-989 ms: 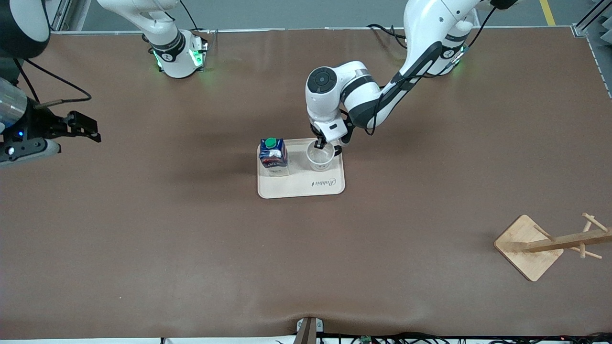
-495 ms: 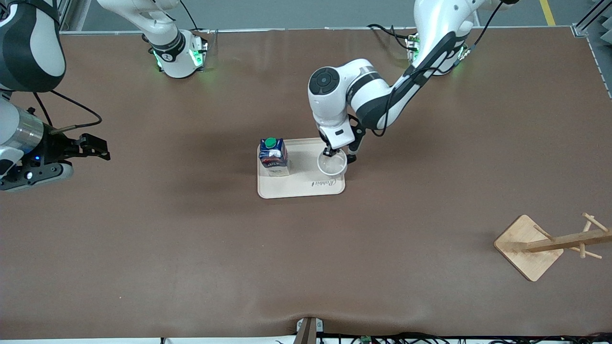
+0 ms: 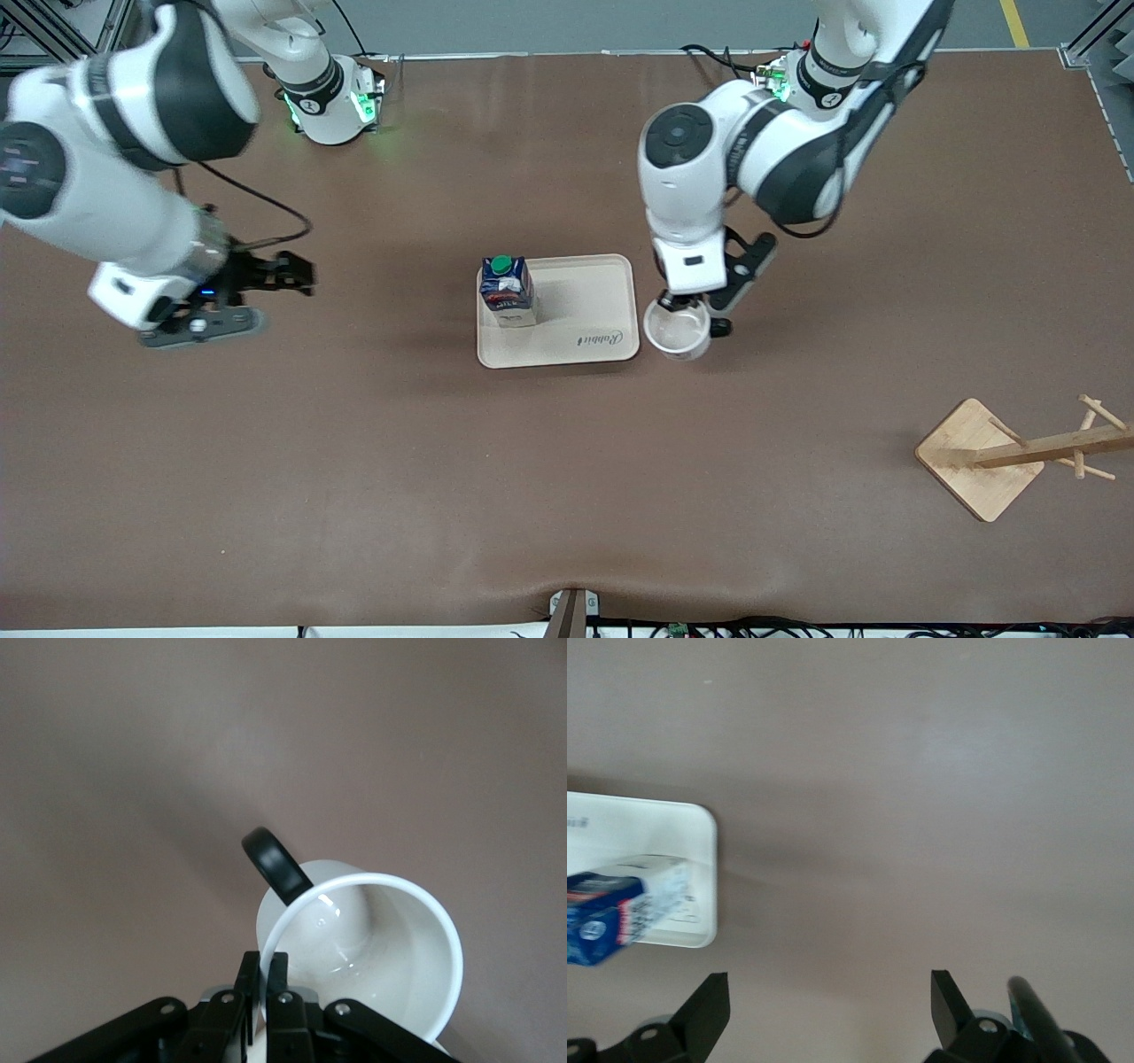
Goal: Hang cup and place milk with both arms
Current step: 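Lift the mug with the left gripper while the right gripper grasps the milk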
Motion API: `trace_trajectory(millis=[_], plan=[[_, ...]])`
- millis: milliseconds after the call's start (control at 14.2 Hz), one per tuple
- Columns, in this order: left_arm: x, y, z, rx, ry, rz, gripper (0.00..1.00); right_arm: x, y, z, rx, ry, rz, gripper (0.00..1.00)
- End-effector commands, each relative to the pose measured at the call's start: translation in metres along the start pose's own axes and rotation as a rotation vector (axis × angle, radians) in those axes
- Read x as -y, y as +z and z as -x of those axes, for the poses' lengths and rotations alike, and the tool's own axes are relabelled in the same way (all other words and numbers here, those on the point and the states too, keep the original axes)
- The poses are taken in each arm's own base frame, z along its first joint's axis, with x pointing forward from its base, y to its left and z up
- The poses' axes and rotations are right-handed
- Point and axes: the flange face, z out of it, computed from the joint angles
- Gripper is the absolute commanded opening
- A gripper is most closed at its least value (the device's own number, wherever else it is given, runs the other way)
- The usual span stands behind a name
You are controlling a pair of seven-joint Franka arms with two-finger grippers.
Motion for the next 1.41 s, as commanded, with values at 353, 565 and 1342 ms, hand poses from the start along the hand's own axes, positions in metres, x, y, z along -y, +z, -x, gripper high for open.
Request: trace_trajectory(millis=[353, 565, 1342], plan=[[0.068, -0.034, -0.169, 0.024, 0.452, 0.042, 0.00, 0.137, 0.082, -0.014, 0.056, 0.214, -0.140, 1.00], [0.086, -0.040, -0.212, 0.013, 0.660, 0.050, 0.00, 0.192, 0.115, 0.001, 0.019, 0.225, -0.117, 1.00], [0.168, -0.058, -0.339, 0.018, 1.005, 0.111, 0.00, 0.230, 0.164, 0.020, -0.018, 0.197, 0.044, 1.00]])
